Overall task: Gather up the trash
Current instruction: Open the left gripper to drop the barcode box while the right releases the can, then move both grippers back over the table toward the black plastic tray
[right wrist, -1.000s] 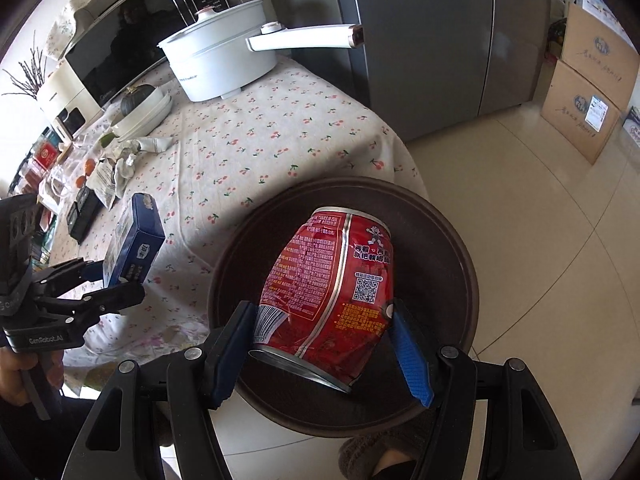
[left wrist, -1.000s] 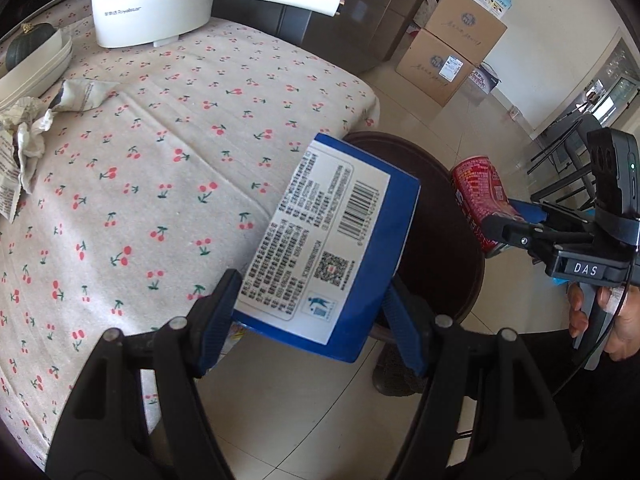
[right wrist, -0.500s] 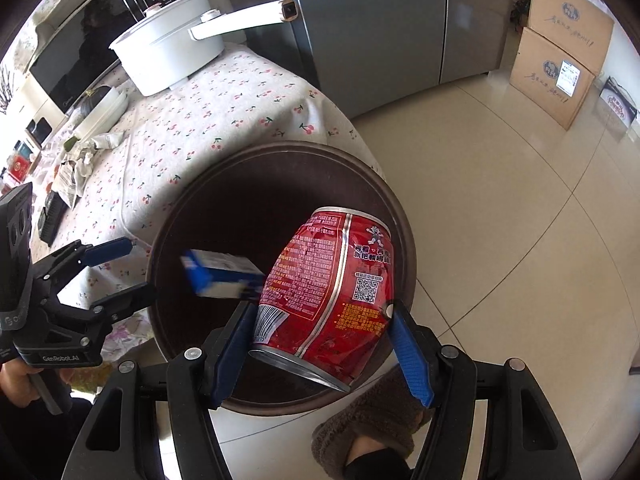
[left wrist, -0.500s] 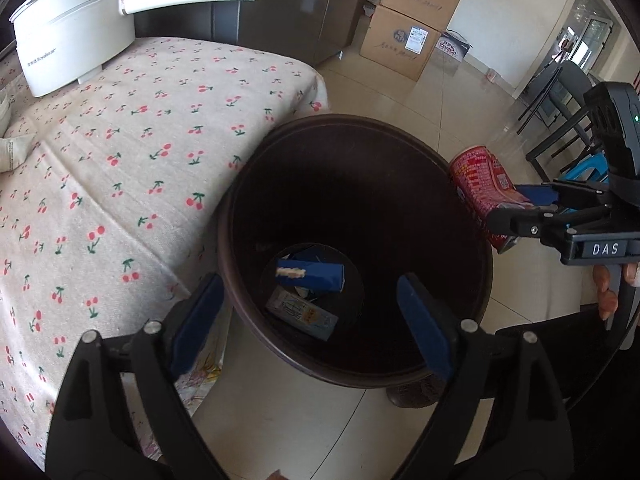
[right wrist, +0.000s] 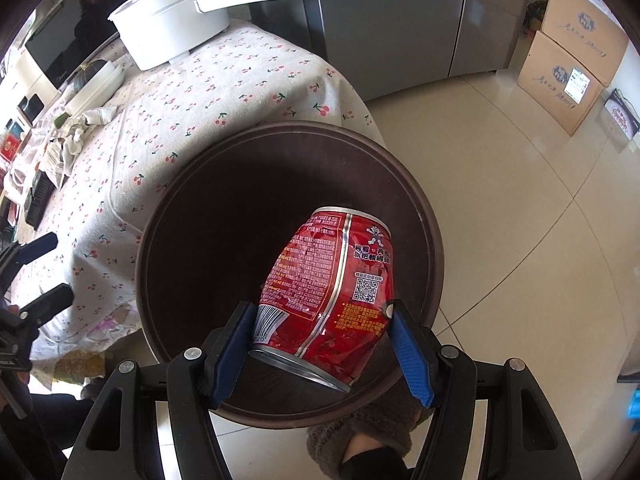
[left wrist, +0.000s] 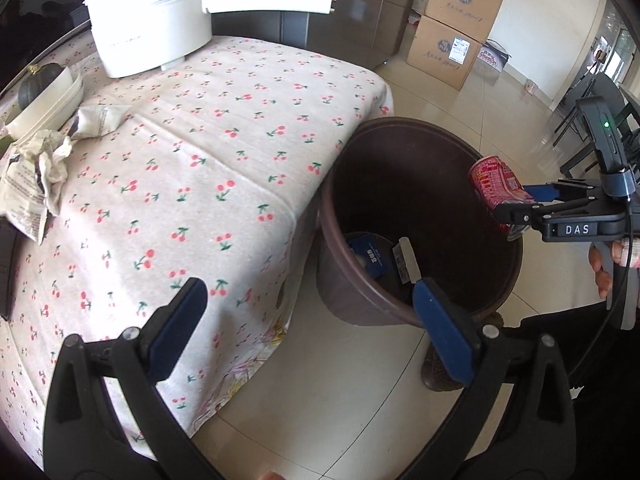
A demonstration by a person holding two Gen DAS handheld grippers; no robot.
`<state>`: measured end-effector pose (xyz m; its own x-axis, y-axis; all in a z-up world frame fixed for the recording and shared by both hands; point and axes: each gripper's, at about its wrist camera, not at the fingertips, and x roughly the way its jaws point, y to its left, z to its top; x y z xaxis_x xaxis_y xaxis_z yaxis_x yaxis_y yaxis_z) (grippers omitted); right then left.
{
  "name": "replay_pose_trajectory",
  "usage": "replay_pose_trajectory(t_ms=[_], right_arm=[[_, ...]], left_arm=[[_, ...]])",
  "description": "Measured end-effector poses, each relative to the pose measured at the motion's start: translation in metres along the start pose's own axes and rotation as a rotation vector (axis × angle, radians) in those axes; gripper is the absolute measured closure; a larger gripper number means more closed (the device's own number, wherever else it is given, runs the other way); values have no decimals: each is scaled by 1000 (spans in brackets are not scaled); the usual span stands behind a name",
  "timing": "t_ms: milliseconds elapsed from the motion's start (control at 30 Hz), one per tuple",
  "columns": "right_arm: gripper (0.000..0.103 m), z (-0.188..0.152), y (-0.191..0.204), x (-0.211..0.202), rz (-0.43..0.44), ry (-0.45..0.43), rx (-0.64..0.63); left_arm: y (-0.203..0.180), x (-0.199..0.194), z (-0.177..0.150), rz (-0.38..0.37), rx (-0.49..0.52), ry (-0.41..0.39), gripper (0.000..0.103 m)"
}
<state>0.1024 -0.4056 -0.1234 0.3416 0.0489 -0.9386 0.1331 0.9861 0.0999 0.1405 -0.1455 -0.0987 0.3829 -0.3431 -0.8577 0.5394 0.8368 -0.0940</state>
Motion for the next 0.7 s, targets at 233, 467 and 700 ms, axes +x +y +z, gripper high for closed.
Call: replay_pose_trajectory(t_ms=[233, 467, 700], right_arm=[[29, 4, 8, 16, -28, 48, 6], [22, 10, 24, 3, -14, 9, -7], [20, 25, 58, -17, 3, -53, -59]], left_arm=[[32, -27, -18, 51, -44, -23, 1], [66, -49, -35, 91, -108, -35, 1], [99, -68, -50, 133, -173, -52, 1]])
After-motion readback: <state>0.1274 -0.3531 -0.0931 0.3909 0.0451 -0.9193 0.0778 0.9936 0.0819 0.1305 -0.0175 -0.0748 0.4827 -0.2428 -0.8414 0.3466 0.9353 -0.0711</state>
